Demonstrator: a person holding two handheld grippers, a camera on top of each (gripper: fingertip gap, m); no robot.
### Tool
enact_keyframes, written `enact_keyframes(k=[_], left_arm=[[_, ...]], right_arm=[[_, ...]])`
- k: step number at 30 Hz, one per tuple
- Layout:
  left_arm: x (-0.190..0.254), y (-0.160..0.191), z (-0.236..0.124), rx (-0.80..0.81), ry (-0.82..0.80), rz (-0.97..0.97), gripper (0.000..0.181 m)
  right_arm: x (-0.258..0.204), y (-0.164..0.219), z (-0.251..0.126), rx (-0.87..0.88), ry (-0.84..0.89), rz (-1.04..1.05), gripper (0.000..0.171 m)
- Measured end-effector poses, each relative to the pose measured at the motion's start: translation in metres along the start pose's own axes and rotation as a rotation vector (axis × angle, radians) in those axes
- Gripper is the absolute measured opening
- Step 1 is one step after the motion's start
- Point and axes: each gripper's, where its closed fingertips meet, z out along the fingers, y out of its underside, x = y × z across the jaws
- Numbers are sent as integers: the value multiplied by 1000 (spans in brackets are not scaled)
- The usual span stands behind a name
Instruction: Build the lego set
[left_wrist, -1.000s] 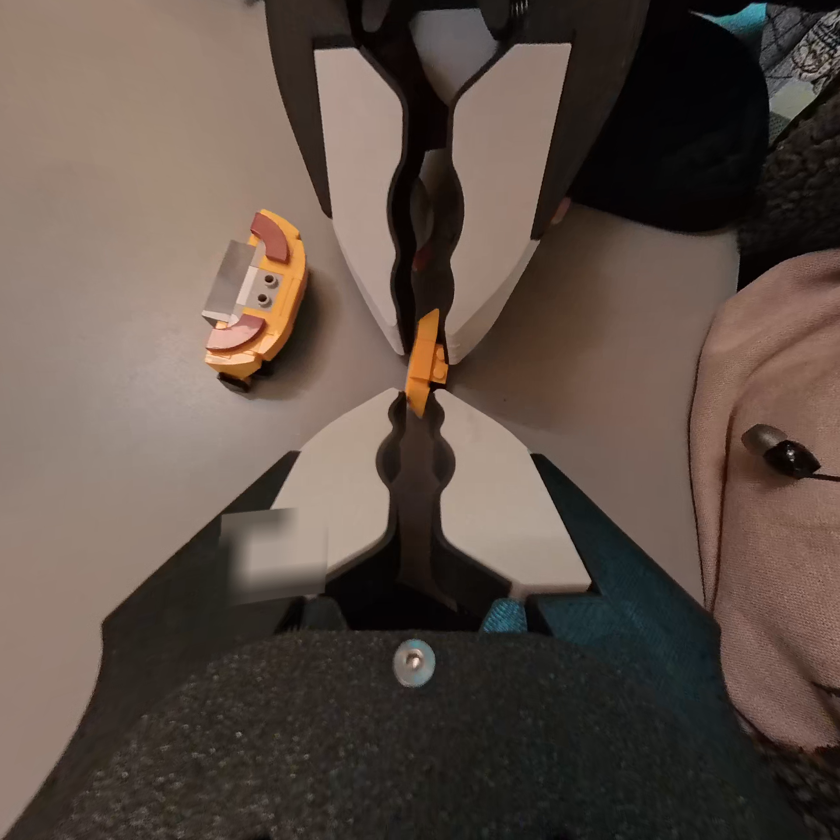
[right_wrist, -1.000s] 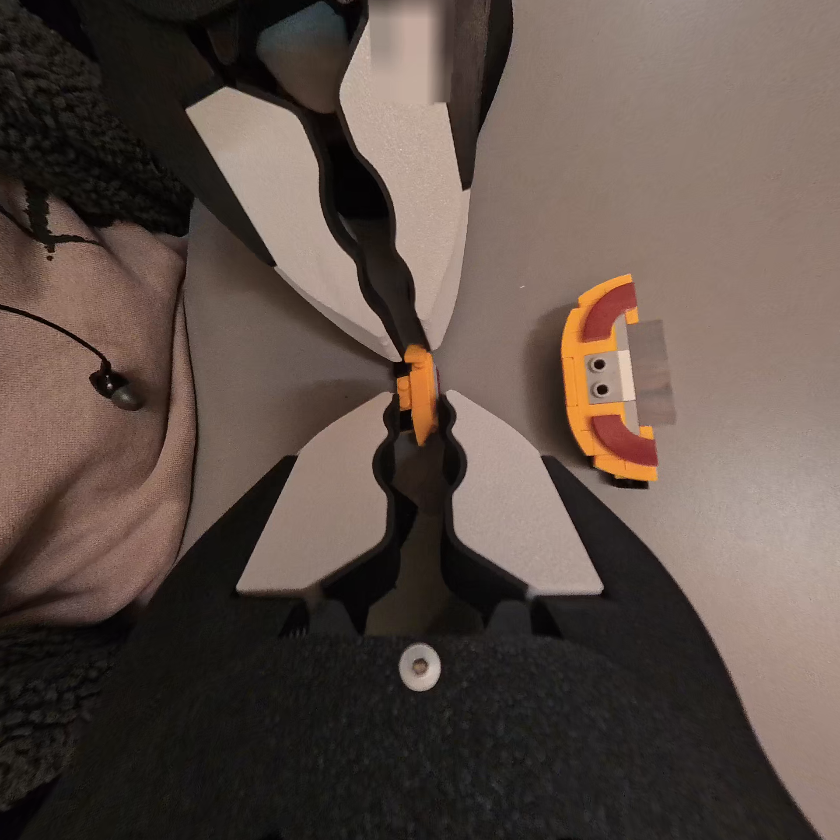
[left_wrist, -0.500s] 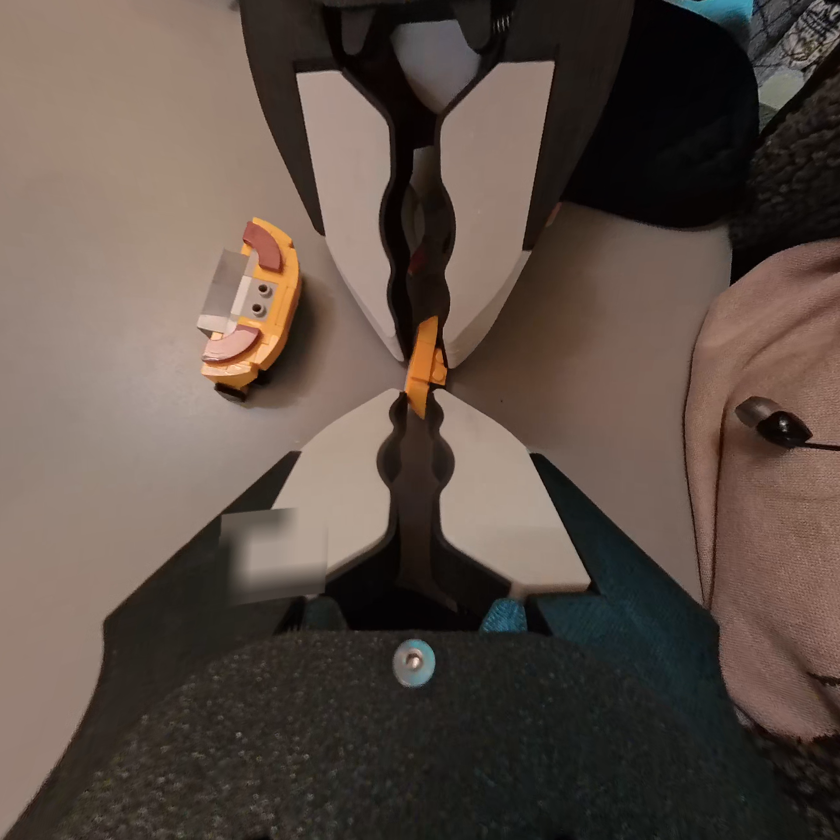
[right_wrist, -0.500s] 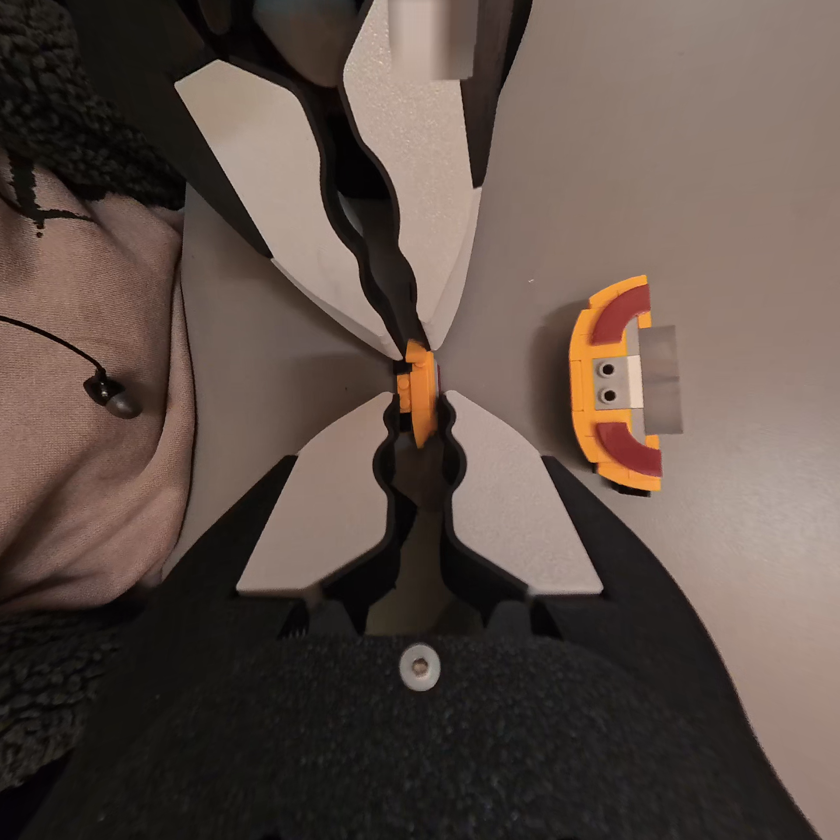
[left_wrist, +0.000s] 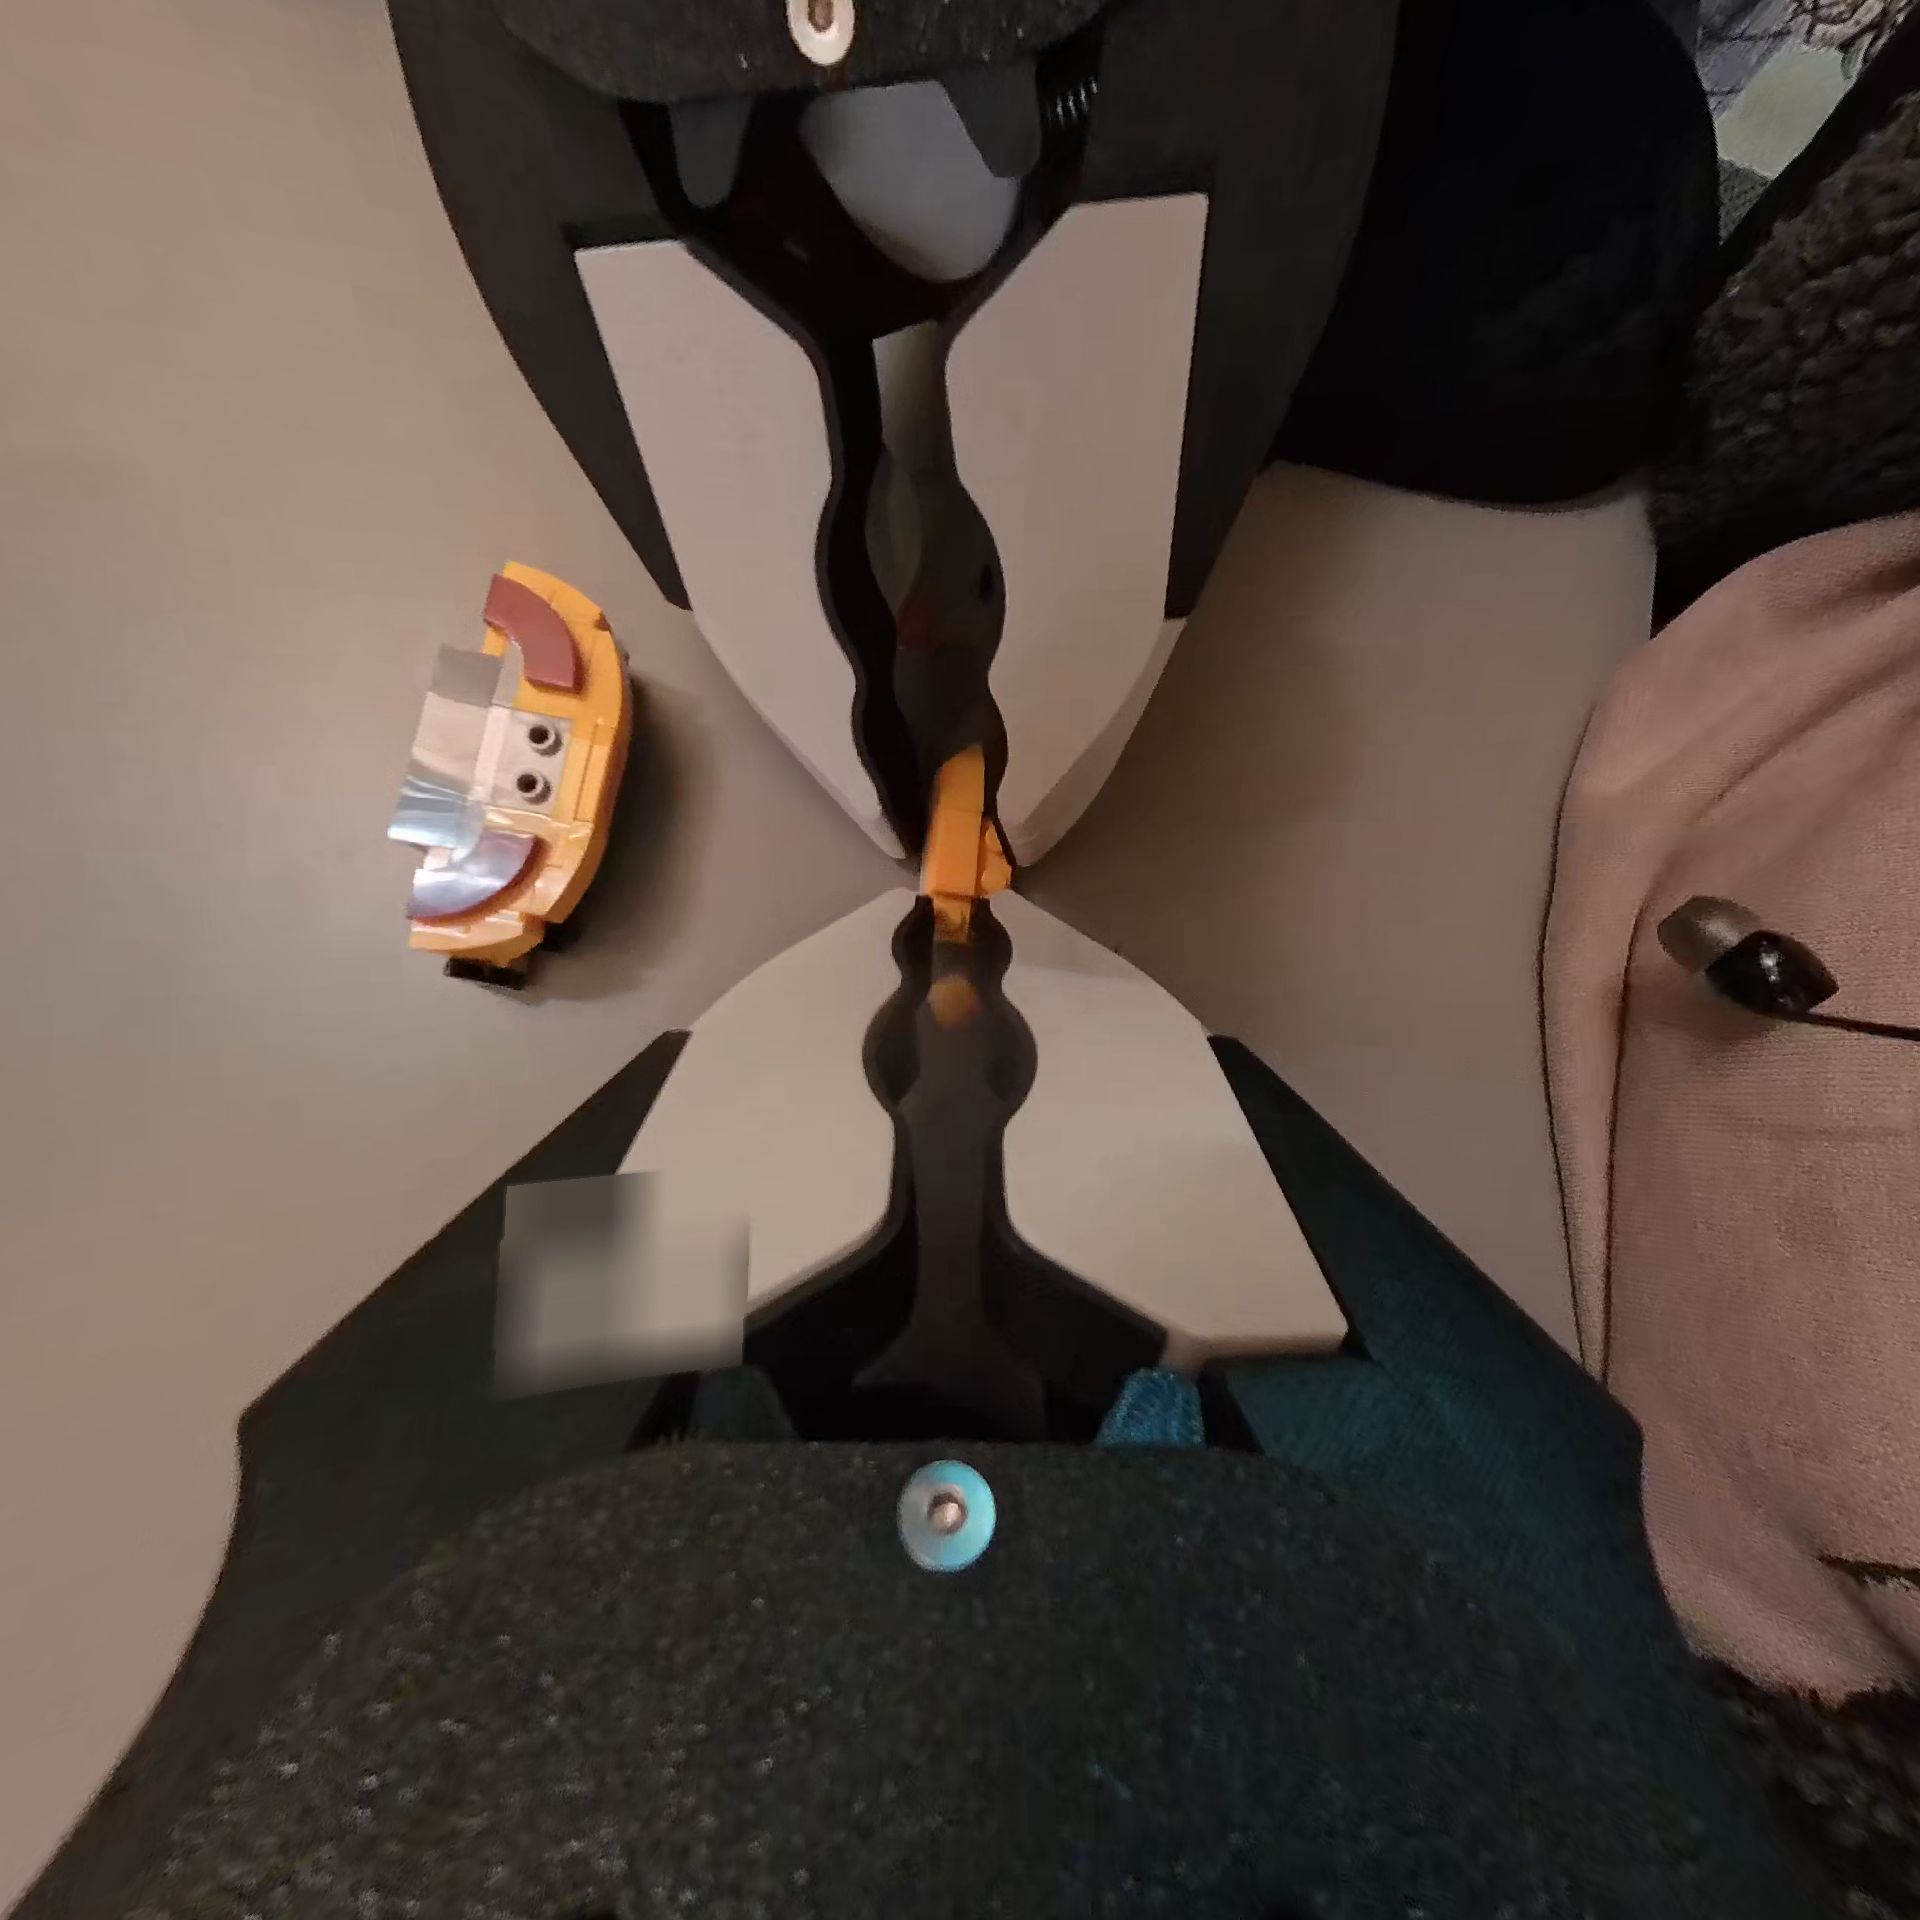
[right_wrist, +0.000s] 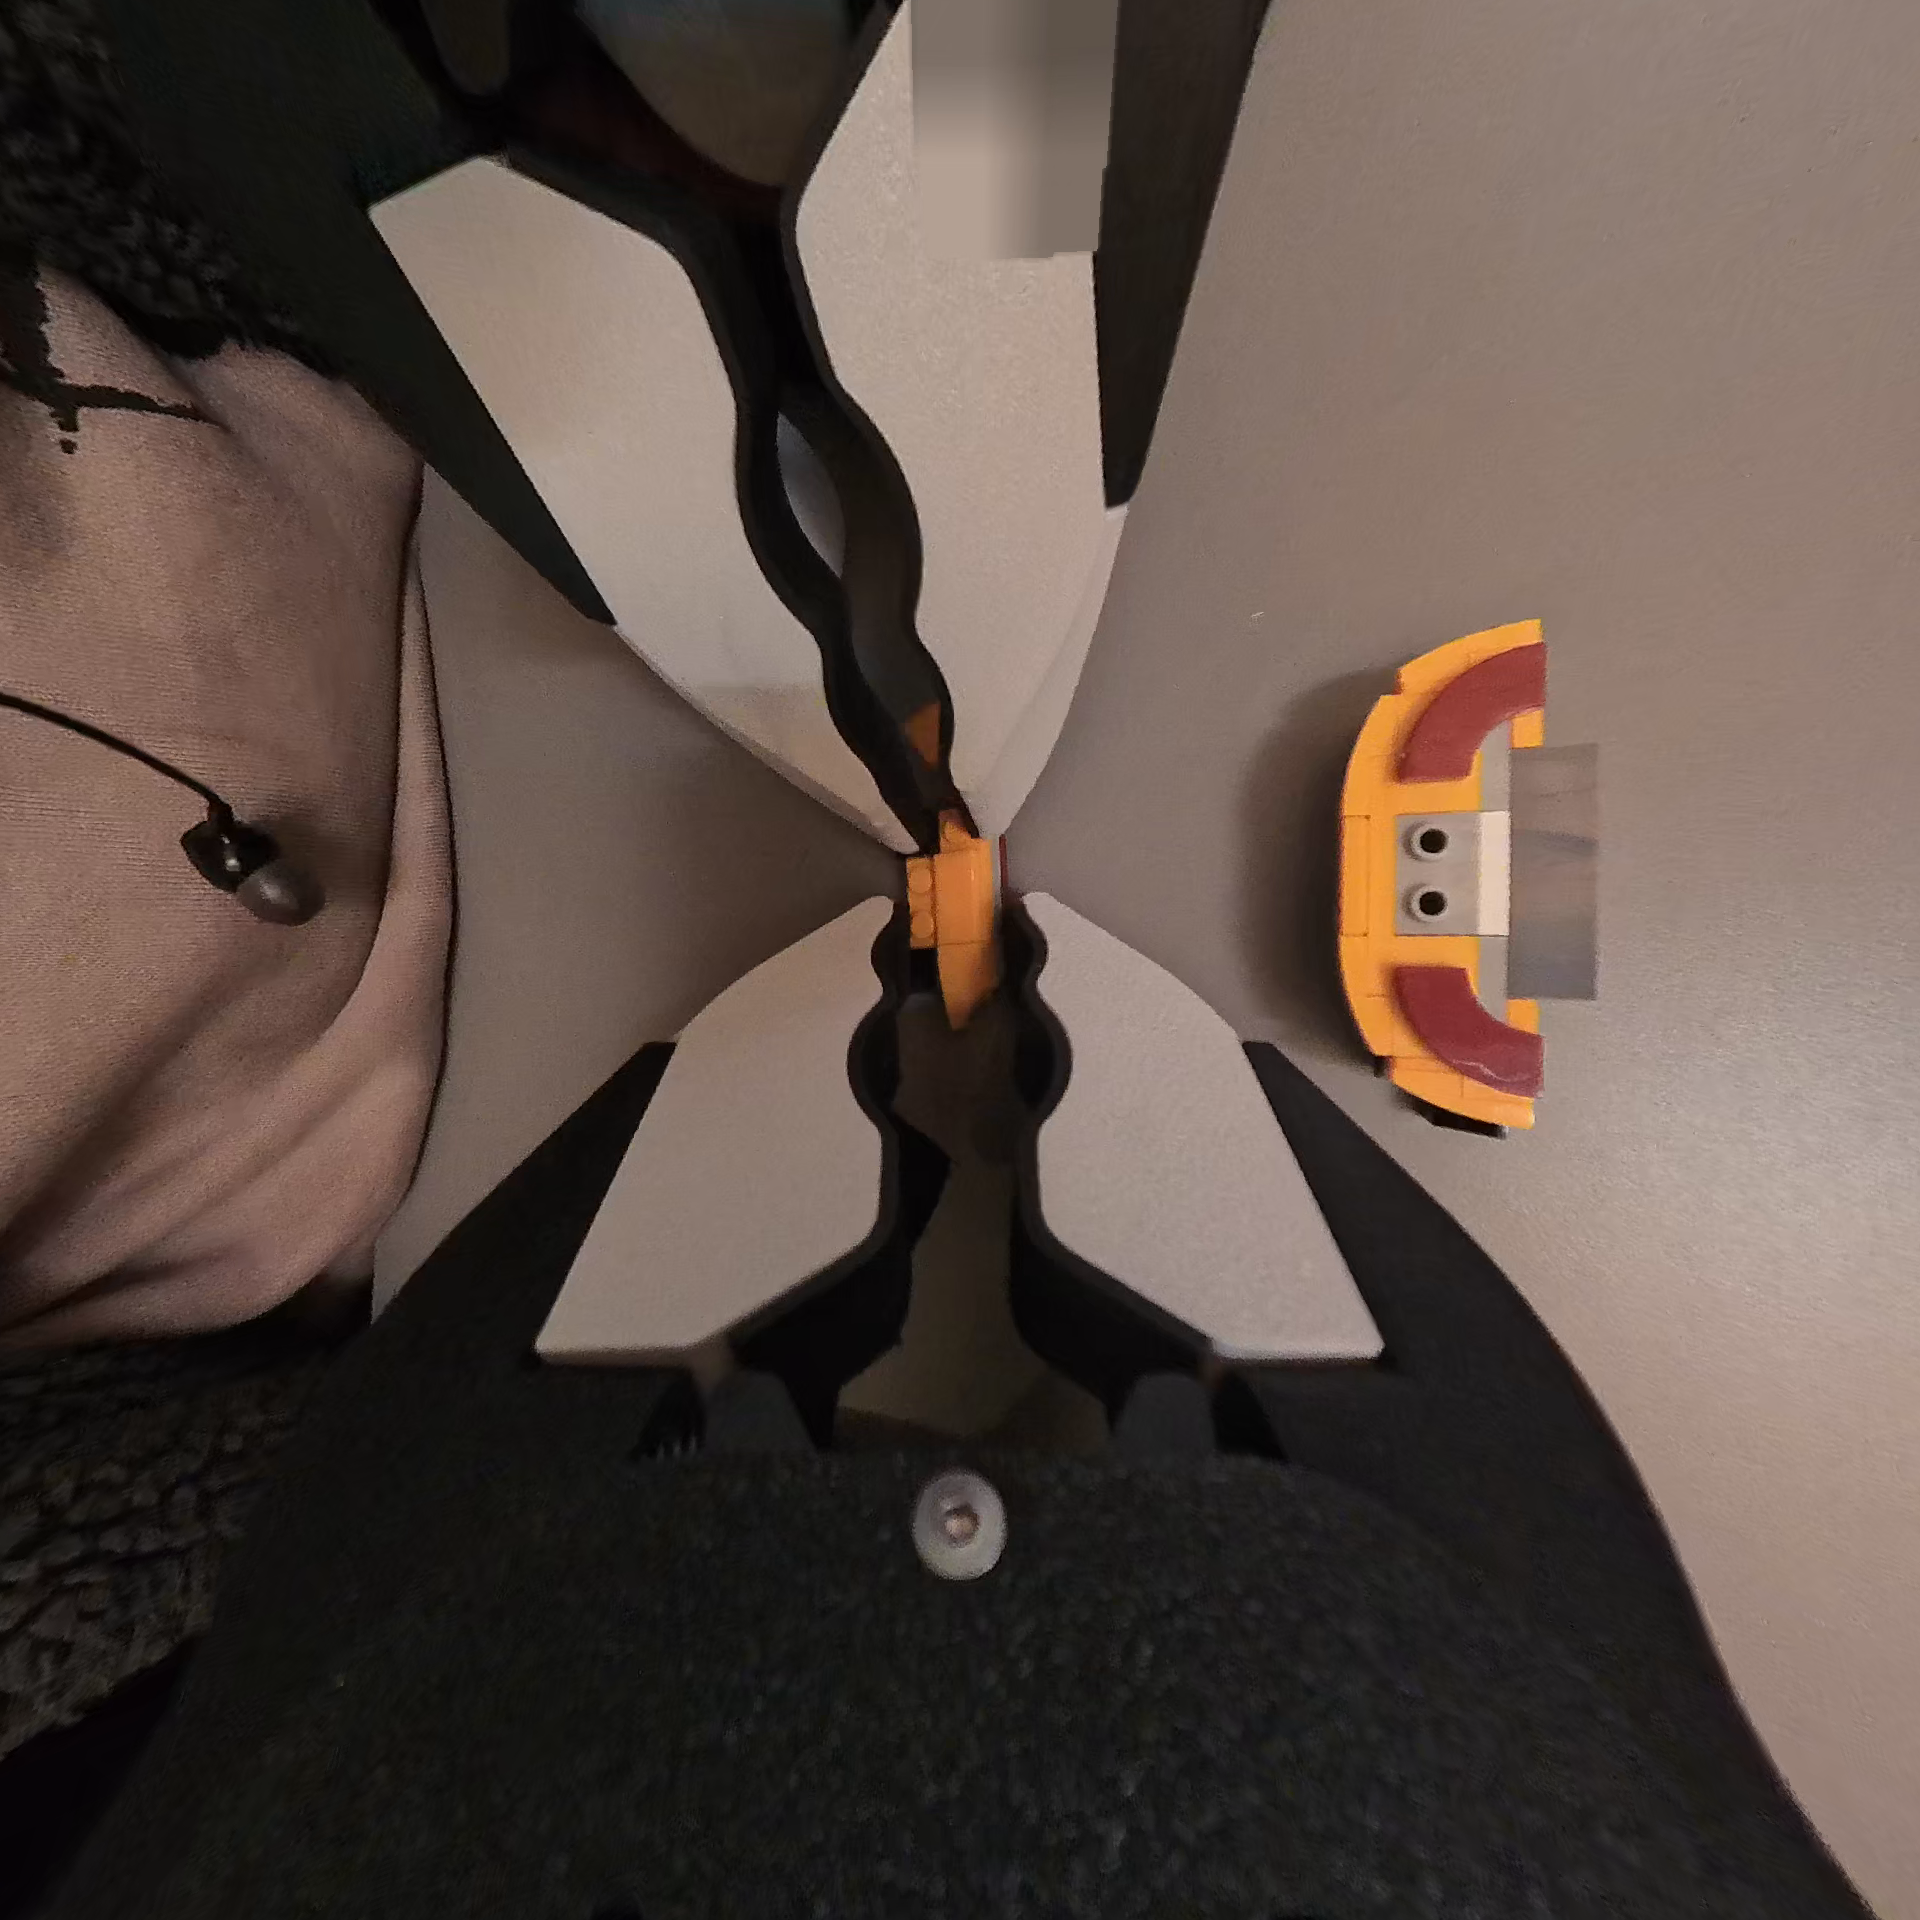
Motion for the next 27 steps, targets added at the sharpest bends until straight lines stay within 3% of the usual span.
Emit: enact_keyframes(k=[8, 13, 18, 21, 24, 27], left_arm=[[1, 0, -7, 2, -14, 32, 11], [-8, 17, -24, -42, -44, 22, 13], [-4, 27, -24, -62, -41, 1, 12], [-3, 21, -27, 5, -32, -51, 14], [0, 6, -36, 154, 6, -105, 21], [12, -24, -54, 367, 11, 22, 27]], right_arm=[[-3, 1, -4, 30, 35, -64, 27], [-1, -1, -3, 18, 102, -114, 29], [3, -2, 4, 1, 126, -95, 18], [2, -4, 2, 31, 113, -58, 17], [-13, -22, -13, 219, -23, 38, 17], [-30, -43, -38, 423, -191, 106, 17]])
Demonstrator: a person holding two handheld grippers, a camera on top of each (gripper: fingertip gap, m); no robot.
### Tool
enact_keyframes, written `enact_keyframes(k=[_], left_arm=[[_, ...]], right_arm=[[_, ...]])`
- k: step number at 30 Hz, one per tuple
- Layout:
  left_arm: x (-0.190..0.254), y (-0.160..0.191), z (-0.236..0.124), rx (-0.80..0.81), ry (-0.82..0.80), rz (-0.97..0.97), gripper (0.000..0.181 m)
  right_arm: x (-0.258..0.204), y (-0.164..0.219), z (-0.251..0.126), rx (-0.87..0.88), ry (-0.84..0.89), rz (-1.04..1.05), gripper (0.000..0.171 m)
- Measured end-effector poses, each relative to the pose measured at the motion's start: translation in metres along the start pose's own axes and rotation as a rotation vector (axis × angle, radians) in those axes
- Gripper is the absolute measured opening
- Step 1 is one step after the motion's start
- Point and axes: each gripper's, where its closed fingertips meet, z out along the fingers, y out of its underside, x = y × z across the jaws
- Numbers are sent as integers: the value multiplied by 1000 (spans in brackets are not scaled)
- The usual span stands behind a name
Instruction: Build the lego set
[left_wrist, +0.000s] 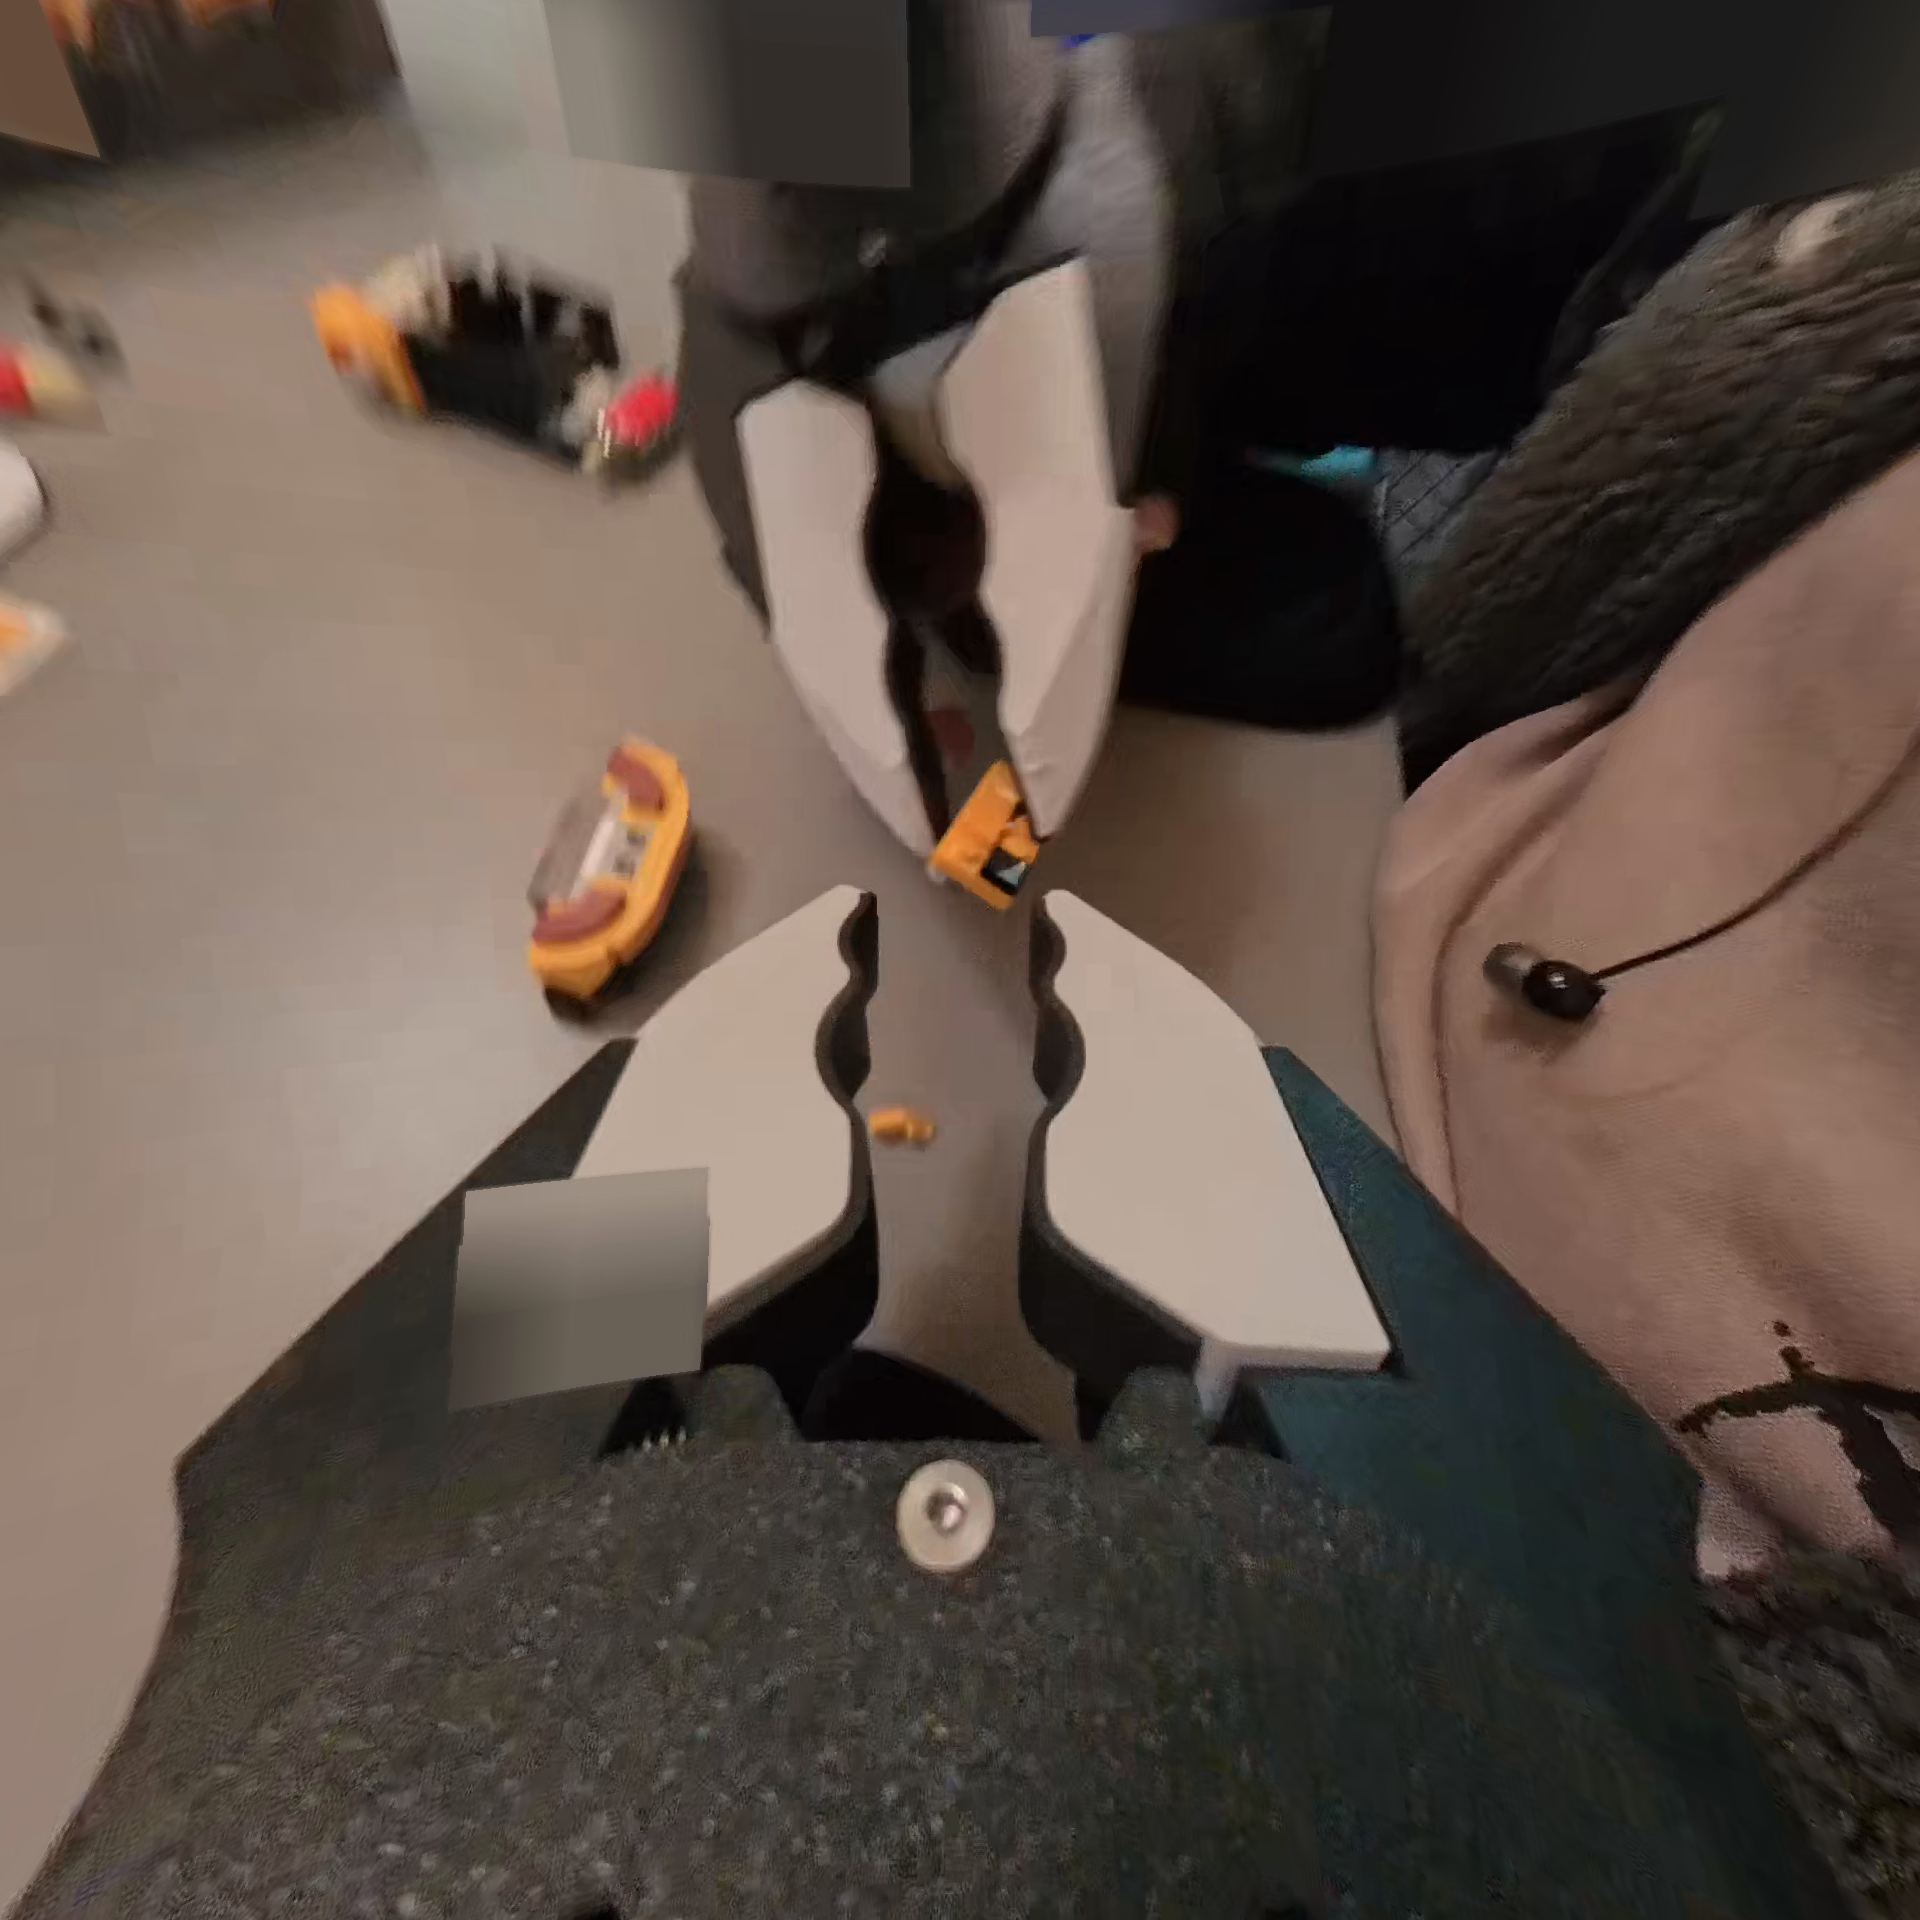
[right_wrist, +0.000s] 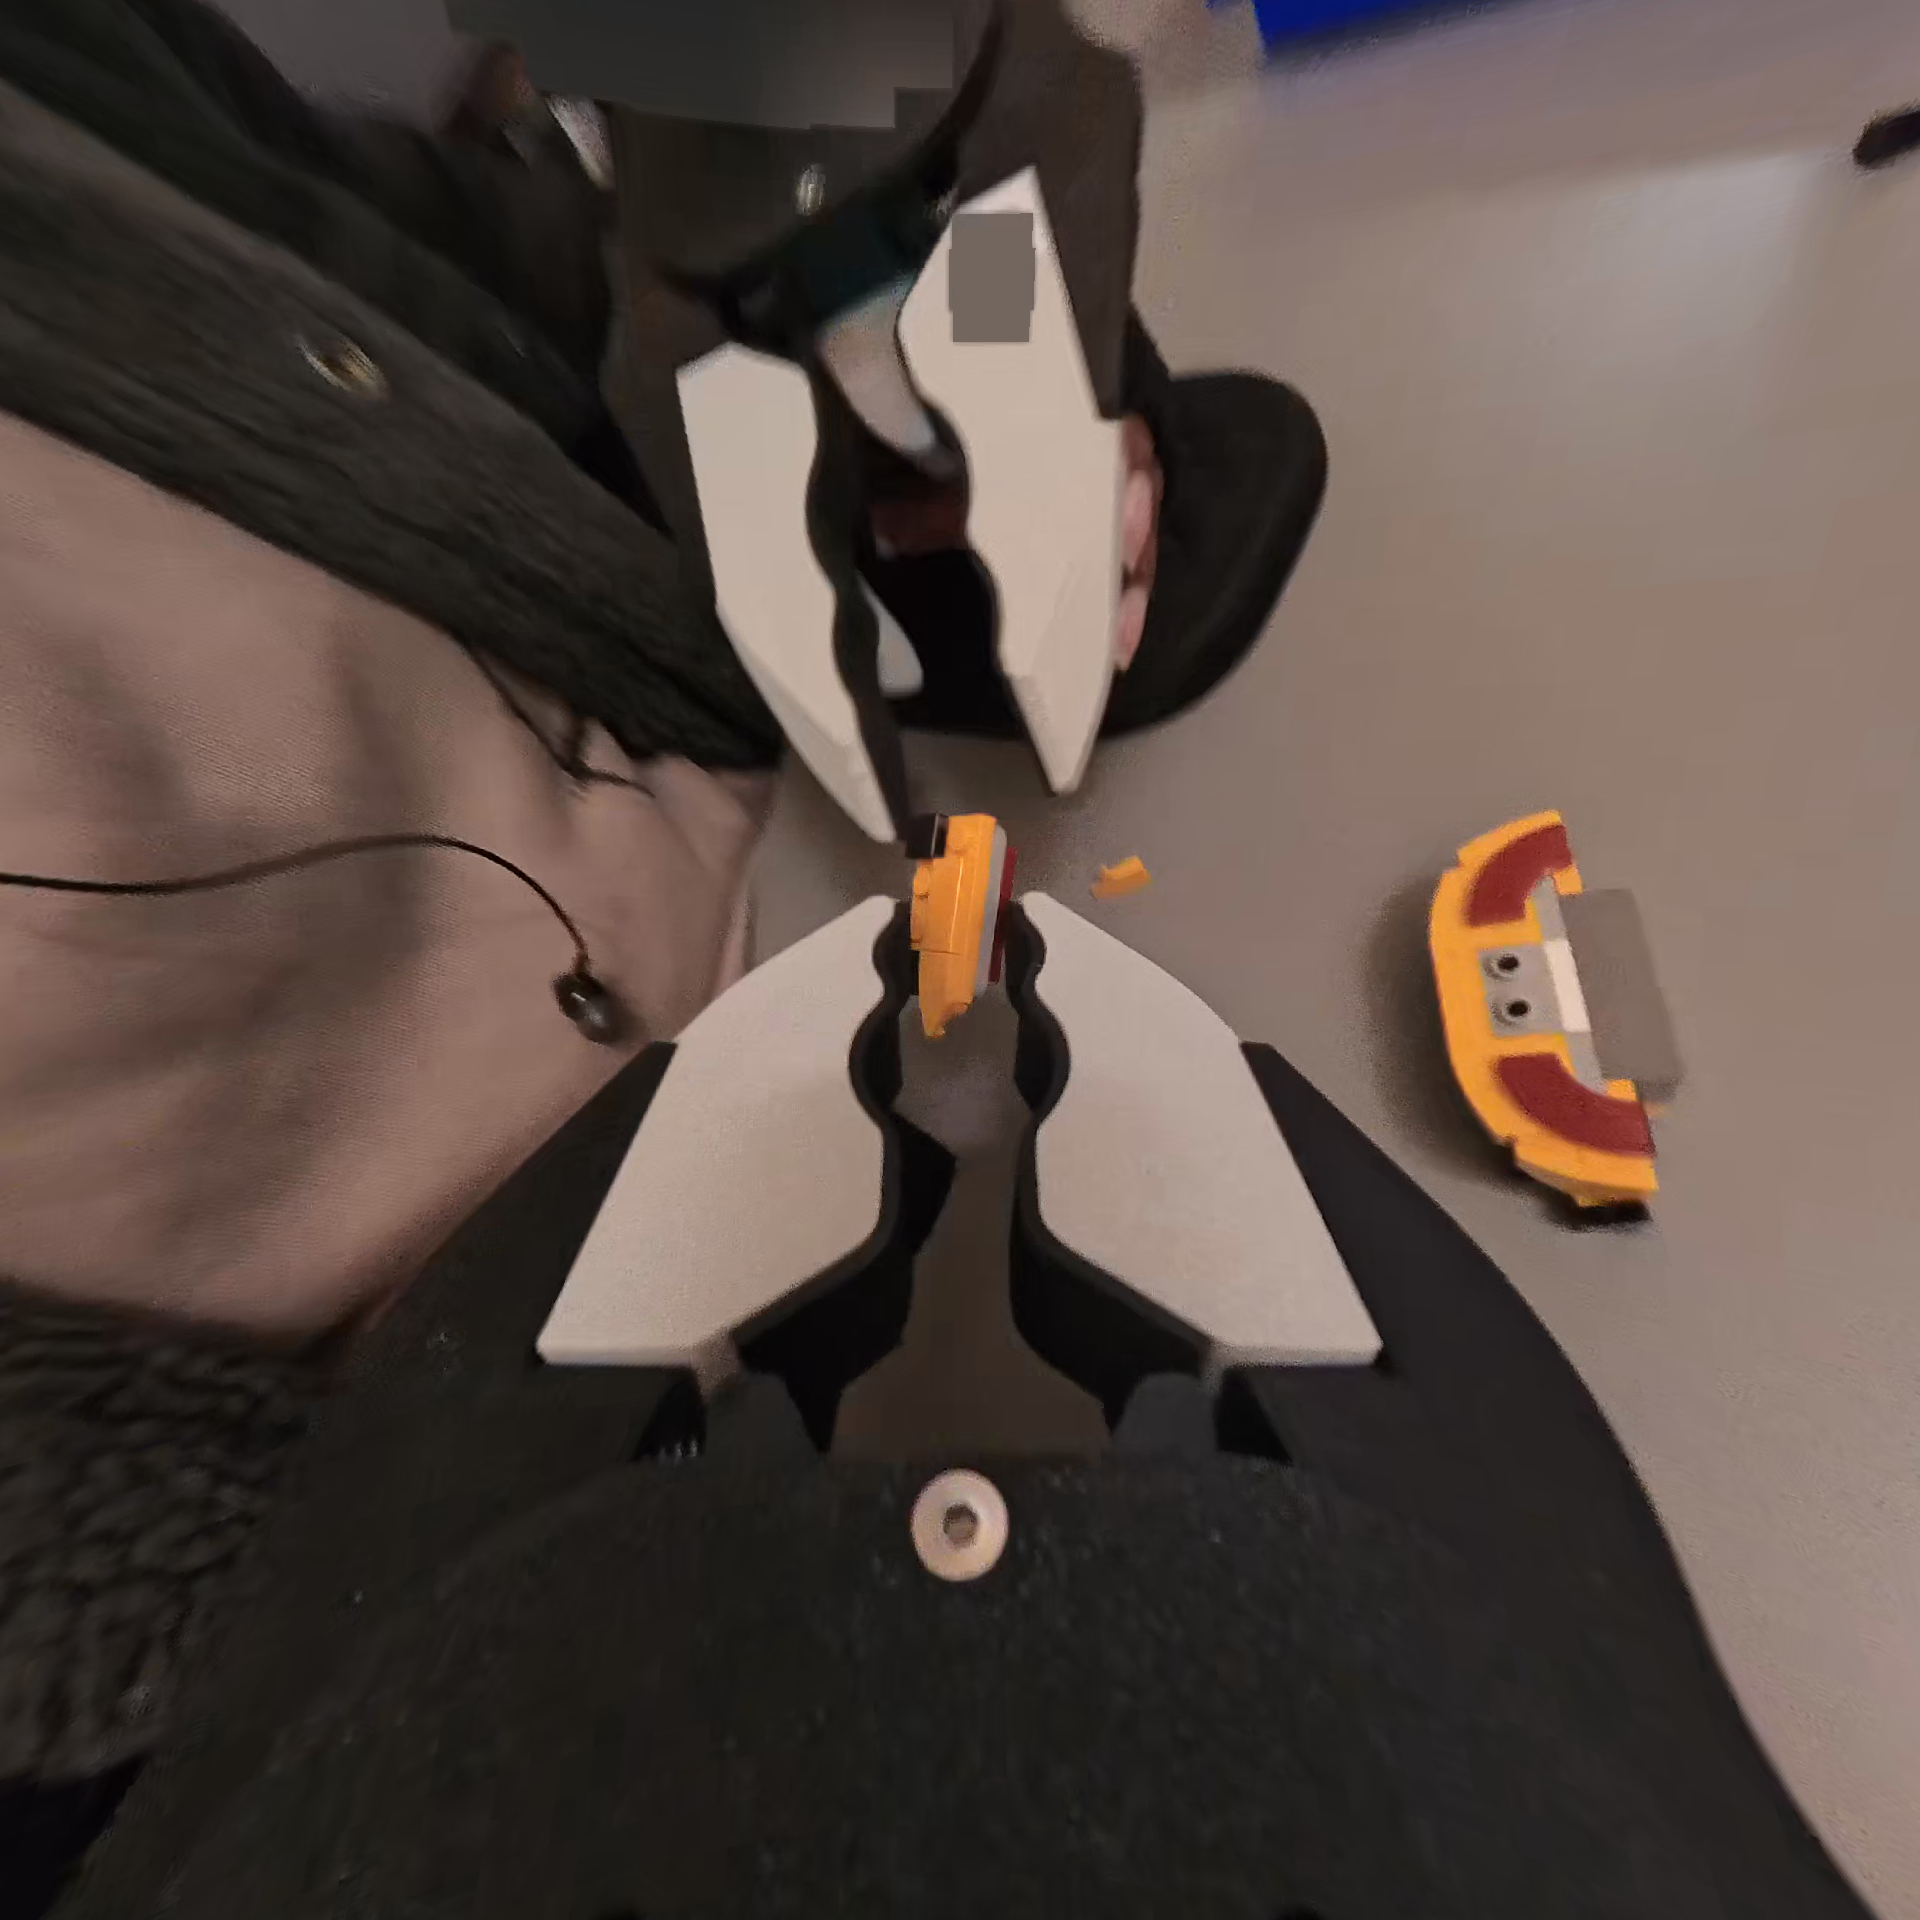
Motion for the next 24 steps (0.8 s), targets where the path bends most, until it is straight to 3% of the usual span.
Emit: enact_keyframes(k=[4, 8, 10, 14, 17, 20, 24], left_arm=[[16, -26, -4, 91, 14, 154, 25], [20, -38, -9, 108, -3, 198, 19], [18, -36, -11, 93, -34, 191, 19], [9, -28, -15, 74, -85, 90, 18], [6, -18, -11, 34, -90, 27, 18], [5, -15, -7, 12, -85, -15, 18], [4, -11, -5, -8, -91, -19, 18]], right_arm=[[-21, -21, -8, 133, -134, 11, 17], [-28, -25, -7, 148, -120, -48, 17], [-26, -26, -8, 155, -43, -103, 17], [-15, -15, -6, 63, 266, -348, 35], [-9, -16, 2, 32, 440, -462, 35], [-1, -12, 8, -41, 541, -539, 25], [3, -11, 10, -44, 536, -532, 18]])
